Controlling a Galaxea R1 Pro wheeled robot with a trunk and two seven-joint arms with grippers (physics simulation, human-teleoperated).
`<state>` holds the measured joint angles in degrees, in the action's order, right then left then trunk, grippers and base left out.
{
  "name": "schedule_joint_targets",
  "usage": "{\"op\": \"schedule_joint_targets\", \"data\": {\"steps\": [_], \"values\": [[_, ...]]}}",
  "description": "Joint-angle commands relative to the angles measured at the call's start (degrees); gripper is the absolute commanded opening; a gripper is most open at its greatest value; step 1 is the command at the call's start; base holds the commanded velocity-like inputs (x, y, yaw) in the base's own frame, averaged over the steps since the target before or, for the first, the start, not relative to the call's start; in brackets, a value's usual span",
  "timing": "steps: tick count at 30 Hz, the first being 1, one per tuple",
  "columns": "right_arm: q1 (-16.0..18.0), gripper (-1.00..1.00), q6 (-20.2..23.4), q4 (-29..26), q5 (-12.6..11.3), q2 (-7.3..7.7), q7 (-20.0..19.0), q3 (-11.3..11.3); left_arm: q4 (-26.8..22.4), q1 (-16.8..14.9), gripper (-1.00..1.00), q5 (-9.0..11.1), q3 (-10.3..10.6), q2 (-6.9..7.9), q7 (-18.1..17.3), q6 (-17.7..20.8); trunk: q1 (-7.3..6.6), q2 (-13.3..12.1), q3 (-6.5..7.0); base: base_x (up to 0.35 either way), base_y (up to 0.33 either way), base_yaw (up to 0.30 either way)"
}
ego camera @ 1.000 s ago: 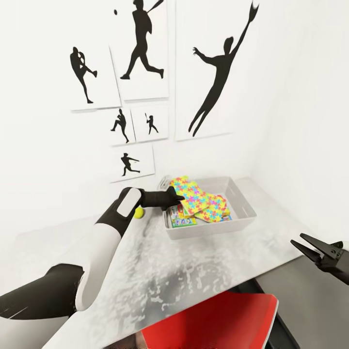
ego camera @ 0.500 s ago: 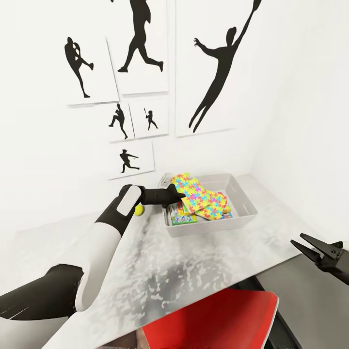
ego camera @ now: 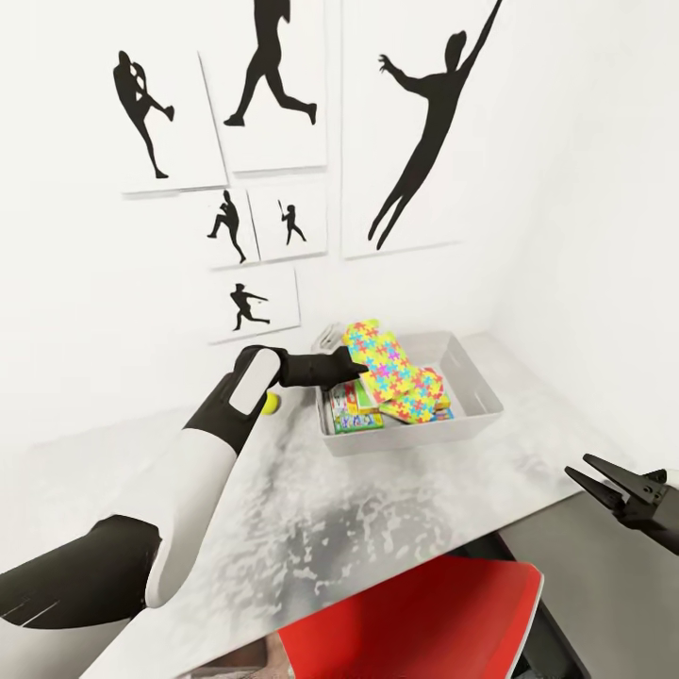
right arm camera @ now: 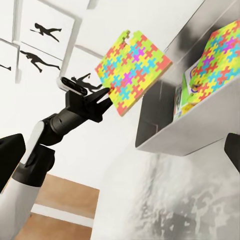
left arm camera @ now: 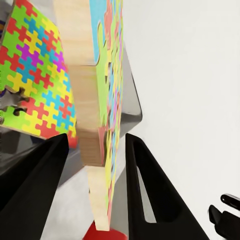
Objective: Put all the toys in the child's room - the three board games (two on the bed and one on the table), the two jigsaw puzzles on the table, and the tennis ball on the table - inside the toy box on the table in the child's room.
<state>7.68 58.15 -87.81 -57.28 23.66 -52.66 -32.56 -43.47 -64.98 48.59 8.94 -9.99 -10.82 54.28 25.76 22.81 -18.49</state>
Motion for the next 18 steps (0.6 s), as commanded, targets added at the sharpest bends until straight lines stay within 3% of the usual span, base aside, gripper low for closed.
{"op": "schedule_joint_targets", "data": {"steps": [1, 15, 18], "values": [[0.05, 1.00, 0.21, 0.00, 0.17, 0.00, -0.25, -0.05, -0.01, -0.05, -1.00, -0.51, 0.08, -0.01, -0.52, 0.11, 0.03, 0.11, -0.20, 0.000, 0.000, 0.000], [0.02, 1.00, 0.58, -0.40, -0.12, 0.07, -0.89, -0.19, -0.03, -0.06, -1.00, -0.68, 0.72, -0.01, -0.51, -0.55, 0.03, 0.11, -1.52, 0.000, 0.000, 0.000], [-0.06, 1.00, 1.25, -0.69, -0.47, 0.12, -4.99, -1.28, -0.05, -0.06, -1.00, -0.68, 0.72, -0.01, -0.51, -0.78, 0.03, 0.11, -1.80, 0.000, 0.000, 0.000]]}}
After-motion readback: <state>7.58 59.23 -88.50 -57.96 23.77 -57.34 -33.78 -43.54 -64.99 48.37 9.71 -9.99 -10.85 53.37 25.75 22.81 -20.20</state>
